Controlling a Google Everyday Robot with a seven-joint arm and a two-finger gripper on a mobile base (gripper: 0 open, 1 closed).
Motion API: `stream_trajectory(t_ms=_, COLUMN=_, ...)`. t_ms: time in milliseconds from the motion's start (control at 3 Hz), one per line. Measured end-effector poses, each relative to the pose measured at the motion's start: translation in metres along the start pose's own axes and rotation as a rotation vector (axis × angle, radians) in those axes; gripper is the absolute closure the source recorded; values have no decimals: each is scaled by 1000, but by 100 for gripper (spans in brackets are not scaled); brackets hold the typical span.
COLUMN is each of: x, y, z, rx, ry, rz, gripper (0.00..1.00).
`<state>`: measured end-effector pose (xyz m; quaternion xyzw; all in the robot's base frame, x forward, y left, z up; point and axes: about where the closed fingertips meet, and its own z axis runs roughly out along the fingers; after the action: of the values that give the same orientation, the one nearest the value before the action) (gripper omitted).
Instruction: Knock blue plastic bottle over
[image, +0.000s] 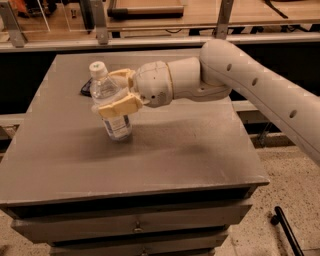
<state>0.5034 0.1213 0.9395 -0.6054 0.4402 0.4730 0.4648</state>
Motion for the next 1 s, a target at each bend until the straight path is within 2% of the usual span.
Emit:
stream_trajectory(t_ms=333, x=-15, y=10, z=-8, rx=75, ry=57, rz=-37, gripper=100)
stream_trajectory(t_ms=667, x=-49, y=29, z=-29, rx=202, ry=183, rz=-88, gripper=100)
stream_trajectory(t_ms=1000, x=-71, y=45, z=-42, rx=292, ry=359, rz=-113, gripper=100)
